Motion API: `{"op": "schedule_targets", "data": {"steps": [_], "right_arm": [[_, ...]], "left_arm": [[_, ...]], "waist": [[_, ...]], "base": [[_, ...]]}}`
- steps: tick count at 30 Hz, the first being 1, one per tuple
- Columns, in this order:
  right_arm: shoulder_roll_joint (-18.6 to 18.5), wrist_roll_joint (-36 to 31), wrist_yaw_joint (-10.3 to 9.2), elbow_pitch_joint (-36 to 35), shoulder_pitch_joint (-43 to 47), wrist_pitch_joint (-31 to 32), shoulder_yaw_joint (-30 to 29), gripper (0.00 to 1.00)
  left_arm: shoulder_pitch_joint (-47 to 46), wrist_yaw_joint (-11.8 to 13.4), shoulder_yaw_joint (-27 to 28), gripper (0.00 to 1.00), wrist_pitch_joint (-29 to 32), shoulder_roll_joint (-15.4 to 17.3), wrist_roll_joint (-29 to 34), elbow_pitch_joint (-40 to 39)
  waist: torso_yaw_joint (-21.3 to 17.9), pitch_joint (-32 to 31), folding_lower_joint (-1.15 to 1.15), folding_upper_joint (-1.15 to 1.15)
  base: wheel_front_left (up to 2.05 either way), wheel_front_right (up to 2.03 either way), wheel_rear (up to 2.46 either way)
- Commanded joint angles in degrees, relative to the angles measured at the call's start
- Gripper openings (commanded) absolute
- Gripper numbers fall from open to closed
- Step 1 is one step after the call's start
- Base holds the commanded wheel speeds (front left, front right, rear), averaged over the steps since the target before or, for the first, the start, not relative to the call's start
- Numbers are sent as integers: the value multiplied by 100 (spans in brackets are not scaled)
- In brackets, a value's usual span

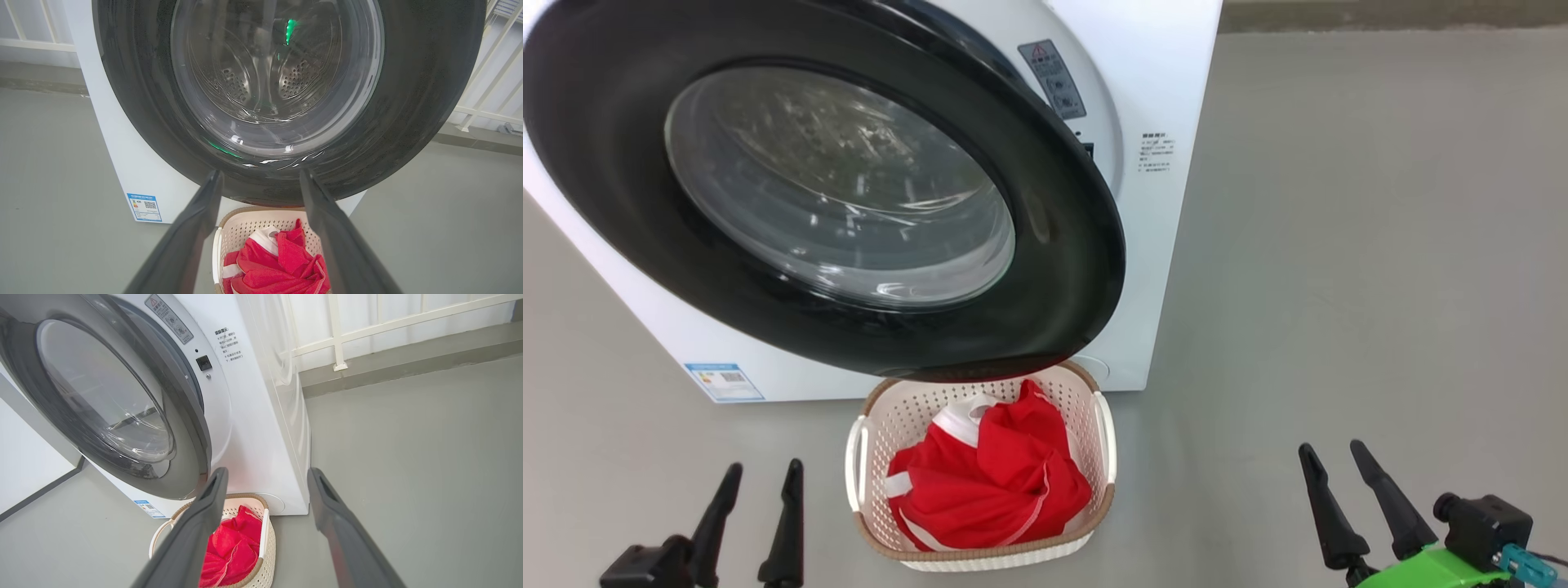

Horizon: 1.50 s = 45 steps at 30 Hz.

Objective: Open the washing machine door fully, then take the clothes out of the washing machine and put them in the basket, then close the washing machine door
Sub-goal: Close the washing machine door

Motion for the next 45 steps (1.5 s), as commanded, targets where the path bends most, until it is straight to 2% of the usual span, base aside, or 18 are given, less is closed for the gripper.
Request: {"op": "schedule_targets", "data": {"steps": [1,9,21,26,27,28,29,30,37,45], "right_arm": [[-109,-2,37,-131,23,-36,100,100],[-107,-7,37,-158,148,-36,80,100],[-88,-40,37,-192,165,-36,-1,100],[-82,-33,37,-191,51,-36,173,99],[-82,-19,37,-187,12,-36,249,74],[-84,-9,37,-179,-31,-36,336,38],[-80,10,37,-170,-83,-36,425,12],[-77,43,37,-147,-143,-36,536,0],[-60,162,37,19,-844,-36,1246,0],[-156,236,37,199,-1897,-36,1433,0]], "left_arm": [[11,-31,298,100,-28,60,131,-195],[335,-31,507,100,-28,-94,310,-280],[353,-31,599,100,-28,-184,342,-359],[341,-31,600,100,-28,-232,361,-422],[342,-31,592,100,-28,-250,367,-445],[343,-31,571,100,-28,-269,375,-466],[338,-31,540,100,-28,-288,377,-481],[329,-31,509,100,-28,-307,372,-492],[252,-31,394,100,-28,-419,287,-528],[135,-31,225,100,-28,-458,179,-550]], "waist": [[33,-81,0,0],[29,-154,0,0],[104,-103,0,0],[167,-51,0,0],[185,-35,0,0],[212,-16,0,0],[244,9,0,0],[276,35,0,0],[550,224,0,0],[948,553,0,0]], "base": [[0,0,0],[0,0,0],[0,0,0],[0,0,0],[0,0,0],[0,0,0],[0,0,0],[0,0,0],[0,0,0],[0,0,0]]}}
